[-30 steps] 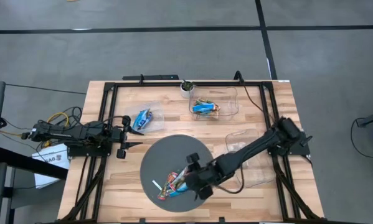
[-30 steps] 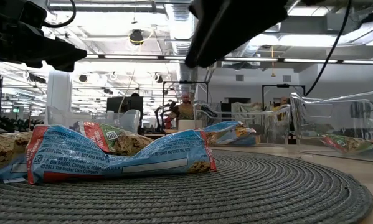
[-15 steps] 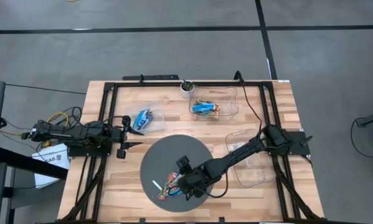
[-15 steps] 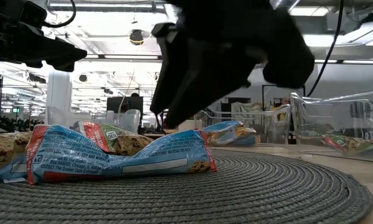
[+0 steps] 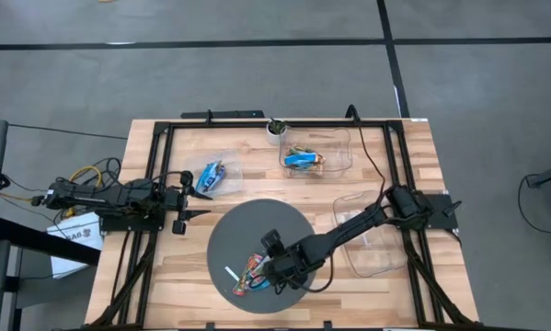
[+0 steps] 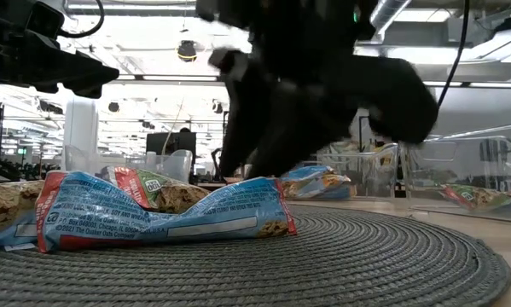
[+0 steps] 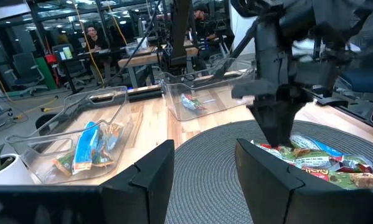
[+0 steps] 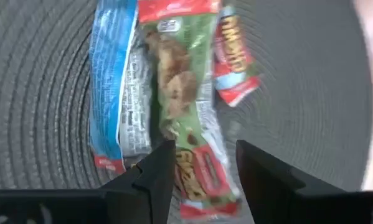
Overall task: Pick and place Granola Bars by type
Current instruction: Put the red granola bar into the bottom transparent bin
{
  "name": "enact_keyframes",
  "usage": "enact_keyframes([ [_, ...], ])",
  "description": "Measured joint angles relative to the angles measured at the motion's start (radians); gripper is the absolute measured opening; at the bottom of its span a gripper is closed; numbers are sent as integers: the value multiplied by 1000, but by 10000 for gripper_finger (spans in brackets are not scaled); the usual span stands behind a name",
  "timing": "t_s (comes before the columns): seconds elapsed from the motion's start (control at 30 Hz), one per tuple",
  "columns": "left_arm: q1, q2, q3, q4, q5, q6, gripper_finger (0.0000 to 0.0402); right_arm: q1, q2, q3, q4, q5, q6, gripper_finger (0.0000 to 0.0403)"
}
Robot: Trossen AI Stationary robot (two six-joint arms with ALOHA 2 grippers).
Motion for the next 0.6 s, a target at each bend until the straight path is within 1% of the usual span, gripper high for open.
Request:
enact_keyframes([
  [0.07, 0, 0, 0, 0, 0, 0, 163, 0, 10, -4, -17, 1, -18, 160],
  [0.2, 0, 0, 0, 0, 0, 0, 163, -3, 31, 0, 4, 1, -42, 164],
  [0.37, 0, 0, 0, 0, 0, 0, 163, -13, 32, -1, 4, 1, -44, 163],
  [0.47, 0, 0, 0, 0, 0, 0, 163, -16, 32, -2, -1, 2, -43, 149],
  [0.6, 0, 0, 0, 0, 0, 0, 163, -21, 32, -2, -3, 2, -21, 109],
])
